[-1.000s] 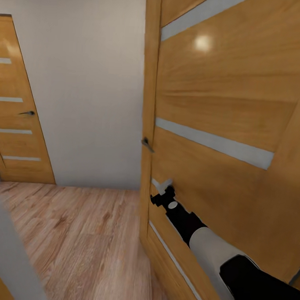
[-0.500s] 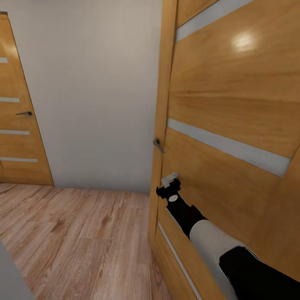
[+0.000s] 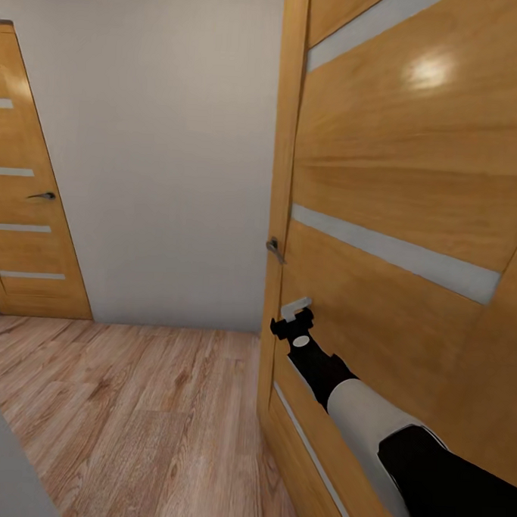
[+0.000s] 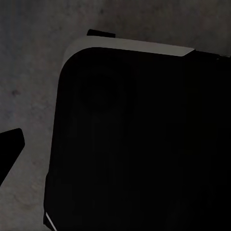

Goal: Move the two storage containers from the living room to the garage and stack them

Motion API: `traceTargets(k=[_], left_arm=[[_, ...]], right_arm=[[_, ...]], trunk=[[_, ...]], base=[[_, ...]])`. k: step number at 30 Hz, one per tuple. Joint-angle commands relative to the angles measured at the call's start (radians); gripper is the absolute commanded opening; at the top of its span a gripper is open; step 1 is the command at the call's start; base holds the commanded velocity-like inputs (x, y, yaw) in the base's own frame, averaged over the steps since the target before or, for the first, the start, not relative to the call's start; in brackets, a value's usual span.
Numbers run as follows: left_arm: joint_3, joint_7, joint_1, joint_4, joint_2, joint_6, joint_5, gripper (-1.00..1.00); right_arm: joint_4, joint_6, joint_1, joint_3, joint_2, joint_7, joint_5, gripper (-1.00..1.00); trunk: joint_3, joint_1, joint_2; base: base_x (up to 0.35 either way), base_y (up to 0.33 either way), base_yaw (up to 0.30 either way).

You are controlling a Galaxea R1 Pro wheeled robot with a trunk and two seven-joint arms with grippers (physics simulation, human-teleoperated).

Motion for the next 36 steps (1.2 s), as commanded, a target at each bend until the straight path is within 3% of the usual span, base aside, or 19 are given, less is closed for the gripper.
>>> traceTargets(k=[1,28,36], left_arm=[[0.0,0.0,0.0,-0.001,0.0,-0.002,0.008,1.0],[0.002,0.001,0.0,-0.003,0.001,-0.002,0.01,1.0],[0.003,0.0,0.0,-0.003,0.001,-0.002,0.011,1.0]], right_arm=[[0.001,0.005,-0.001,-0.002,0.0,-0.01,0.011,1.0],[0.005,0.003,-0.001,-0.002,0.0,-0.023,0.011,1.0],[0.02,-0.006,0.013,-0.002,0.0,-0.125,0.013,1.0]], trunk=[[-0.001,0.0,0.0],[-0.001,0.0,0.0],[-0.001,0.0,0.0]], base=[[0.0,0.0,0.0],[0.078,0.0,0.0],[0.0,0.0,0.0]])
